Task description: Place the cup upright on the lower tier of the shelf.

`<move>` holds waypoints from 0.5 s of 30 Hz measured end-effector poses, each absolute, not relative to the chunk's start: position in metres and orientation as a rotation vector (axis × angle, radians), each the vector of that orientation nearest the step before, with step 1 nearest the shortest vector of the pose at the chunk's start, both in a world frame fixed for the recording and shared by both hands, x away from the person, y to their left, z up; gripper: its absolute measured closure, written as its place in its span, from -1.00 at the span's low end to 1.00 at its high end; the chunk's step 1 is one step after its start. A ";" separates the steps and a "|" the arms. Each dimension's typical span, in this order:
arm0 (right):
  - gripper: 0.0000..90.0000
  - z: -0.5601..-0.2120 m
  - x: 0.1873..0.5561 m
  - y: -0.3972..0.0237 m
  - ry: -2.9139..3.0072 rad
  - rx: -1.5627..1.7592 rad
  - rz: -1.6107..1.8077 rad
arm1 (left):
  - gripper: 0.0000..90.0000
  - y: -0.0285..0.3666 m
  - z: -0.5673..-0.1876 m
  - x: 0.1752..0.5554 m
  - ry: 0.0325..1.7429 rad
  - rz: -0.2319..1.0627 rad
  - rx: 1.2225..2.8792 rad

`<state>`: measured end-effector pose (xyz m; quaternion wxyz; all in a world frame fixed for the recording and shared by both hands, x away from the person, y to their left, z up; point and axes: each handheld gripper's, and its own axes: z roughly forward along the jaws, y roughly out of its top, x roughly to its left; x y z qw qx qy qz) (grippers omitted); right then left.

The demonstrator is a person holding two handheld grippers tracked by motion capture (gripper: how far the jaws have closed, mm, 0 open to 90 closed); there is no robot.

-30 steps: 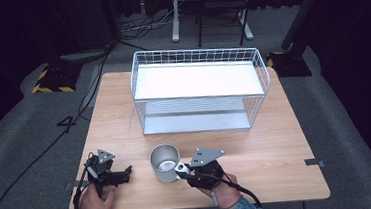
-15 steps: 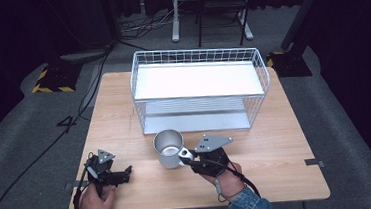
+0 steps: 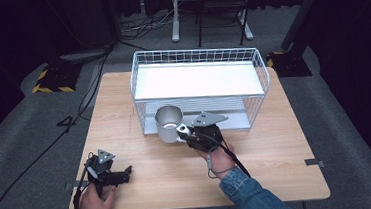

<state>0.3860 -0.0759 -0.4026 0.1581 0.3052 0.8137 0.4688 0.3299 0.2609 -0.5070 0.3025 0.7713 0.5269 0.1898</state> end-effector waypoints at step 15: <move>0.58 -0.411 0.418 -0.062 2.255 0.913 1.301 | -0.99 0.261 -0.507 0.330 1.396 0.503 2.044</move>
